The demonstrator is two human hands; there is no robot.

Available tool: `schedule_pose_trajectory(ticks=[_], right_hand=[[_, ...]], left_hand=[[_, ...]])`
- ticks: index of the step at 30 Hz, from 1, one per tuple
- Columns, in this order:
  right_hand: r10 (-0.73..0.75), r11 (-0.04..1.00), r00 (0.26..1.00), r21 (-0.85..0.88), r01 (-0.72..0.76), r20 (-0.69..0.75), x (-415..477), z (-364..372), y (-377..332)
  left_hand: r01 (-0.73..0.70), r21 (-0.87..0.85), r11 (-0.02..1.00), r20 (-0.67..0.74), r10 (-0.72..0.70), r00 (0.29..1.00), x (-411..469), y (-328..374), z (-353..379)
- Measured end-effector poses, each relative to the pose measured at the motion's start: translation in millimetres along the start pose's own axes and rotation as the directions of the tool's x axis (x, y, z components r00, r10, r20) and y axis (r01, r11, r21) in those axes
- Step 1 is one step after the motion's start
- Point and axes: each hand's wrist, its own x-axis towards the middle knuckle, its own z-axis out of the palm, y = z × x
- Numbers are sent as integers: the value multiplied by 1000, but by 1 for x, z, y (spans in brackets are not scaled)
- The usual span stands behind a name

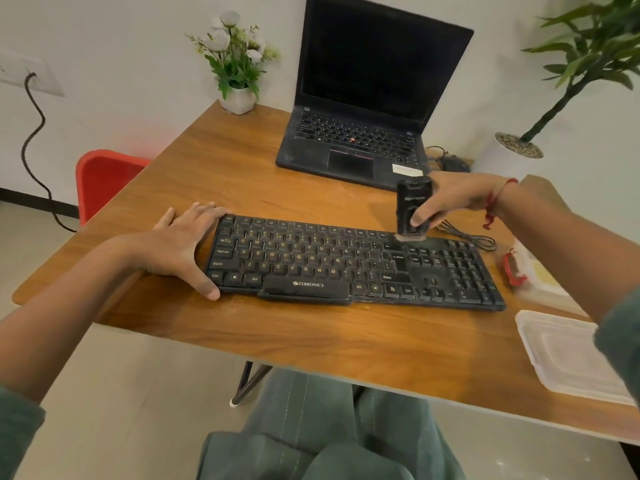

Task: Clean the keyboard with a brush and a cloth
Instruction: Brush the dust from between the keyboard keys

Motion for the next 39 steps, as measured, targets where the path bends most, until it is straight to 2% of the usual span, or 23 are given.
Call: schedule_pose_trajectory(ticks=[3, 6, 8, 11, 13, 17, 19, 21, 22, 24, 26, 28, 29, 31, 32, 33, 35, 36, 38, 39], right_hand=[[33, 992, 977, 129, -6, -213, -24, -18, 19], [110, 958, 860, 284, 42, -498, -50, -21, 44], [163, 936, 789, 347, 67, -592, -64, -12, 62], [193, 918, 723, 383, 106, -663, -75, 3, 88], [246, 902, 697, 422, 89, -673, -76, 10, 100], [233, 926, 738, 376, 30, -633, -63, 25, 92], [244, 931, 704, 364, 22, -667, -52, 36, 74], [186, 960, 683, 279, 27, -706, -37, 47, 53], [140, 977, 697, 211, 17, -704, -30, 52, 42], [68, 995, 770, 102, -3, -634, -22, 65, 20], [48, 987, 865, 155, 34, -500, -20, 72, 8], [85, 965, 896, 261, 35, -436, -25, 67, 9], [102, 976, 870, 216, 5, -482, -30, 61, 13], [90, 987, 741, -39, -155, -666, -37, 48, 24], [72, 972, 683, -103, -212, -727, -39, 47, 26], [45, 971, 669, -126, -205, -742, -39, 52, 24], [-23, 987, 746, -134, -89, -665, -34, 72, 16], [-50, 997, 795, -82, 1, -605, -32, 82, 9], [-17, 983, 882, 155, 102, -470, -34, 89, 2], [14, 969, 895, 228, 99, -447, -35, 84, 3]], left_hand=[[-15, -5, 1000, 10, 15, 1000, 0, -4, 0], [-15, -27, 1000, 21, 16, 1000, -1, -7, -1], [-12, -31, 999, 30, 13, 999, -1, -5, -5], [-14, -56, 998, 36, 16, 999, 0, -7, -8], [-19, -71, 997, 48, 22, 999, 1, -13, -9], [-25, -41, 999, 48, 27, 998, 2, -12, -5], [-29, -33, 999, 6, 29, 1000, 3, -8, -2], [-35, -45, 998, -26, 34, 999, 2, -7, 1], [-37, -52, 998, -38, 35, 999, 2, -7, 1], [-43, -61, 997, -60, 40, 997, 2, -8, 1], [-52, -71, 996, -77, 46, 996, 2, -8, 1], [-51, -70, 996, -78, 45, 996, 2, -8, 1], [-47, -68, 997, -77, 41, 996, 2, -8, 1], [-40, -61, 997, -75, 36, 997, 2, -8, 1], [-41, -56, 998, -75, 36, 997, 2, -7, 1], [-43, -55, 998, -78, 39, 996, 2, -7, 1], [-50, -50, 997, -86, 45, 995, 1, -7, 2], [-51, -47, 998, -92, 47, 995, 1, -7, 2], [-52, -45, 998, -102, 47, 994, 2, -7, 2], [-52, -45, 998, -101, 47, 994, 2, -7, 2]])
